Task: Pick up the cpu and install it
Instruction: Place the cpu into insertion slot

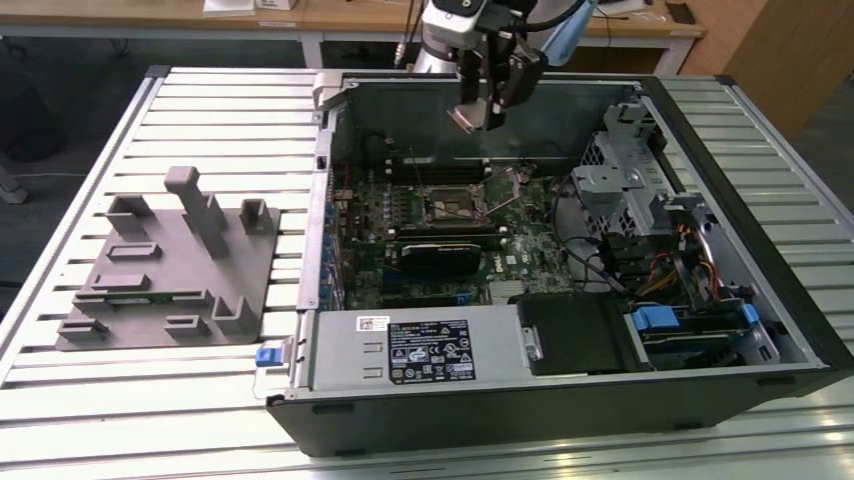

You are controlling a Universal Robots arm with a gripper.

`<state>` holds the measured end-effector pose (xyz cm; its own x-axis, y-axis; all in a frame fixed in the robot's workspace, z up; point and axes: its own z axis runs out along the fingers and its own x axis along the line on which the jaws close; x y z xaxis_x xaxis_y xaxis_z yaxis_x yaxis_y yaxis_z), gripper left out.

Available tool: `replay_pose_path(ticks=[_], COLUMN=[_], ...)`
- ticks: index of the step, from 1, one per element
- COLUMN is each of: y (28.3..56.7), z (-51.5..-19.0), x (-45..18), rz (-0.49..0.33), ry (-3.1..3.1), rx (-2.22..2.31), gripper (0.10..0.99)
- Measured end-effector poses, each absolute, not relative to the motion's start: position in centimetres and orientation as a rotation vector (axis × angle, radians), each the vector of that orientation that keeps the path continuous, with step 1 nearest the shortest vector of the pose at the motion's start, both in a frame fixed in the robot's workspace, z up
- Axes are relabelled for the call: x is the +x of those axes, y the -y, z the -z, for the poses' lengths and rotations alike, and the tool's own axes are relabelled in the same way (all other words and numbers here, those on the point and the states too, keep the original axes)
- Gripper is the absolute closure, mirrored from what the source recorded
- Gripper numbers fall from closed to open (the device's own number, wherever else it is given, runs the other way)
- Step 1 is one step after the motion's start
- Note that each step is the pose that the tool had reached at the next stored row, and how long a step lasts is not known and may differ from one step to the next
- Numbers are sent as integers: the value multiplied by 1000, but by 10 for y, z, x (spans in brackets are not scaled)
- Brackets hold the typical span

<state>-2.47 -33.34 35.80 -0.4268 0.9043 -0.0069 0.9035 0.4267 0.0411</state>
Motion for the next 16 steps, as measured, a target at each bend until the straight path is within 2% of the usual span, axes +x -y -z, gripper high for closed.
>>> replay_pose_path(ticks=[16], y=[333], z=[-350], x=[-25], rz=[-42], ry=[-2361], rx=[2023], gripper=[557])
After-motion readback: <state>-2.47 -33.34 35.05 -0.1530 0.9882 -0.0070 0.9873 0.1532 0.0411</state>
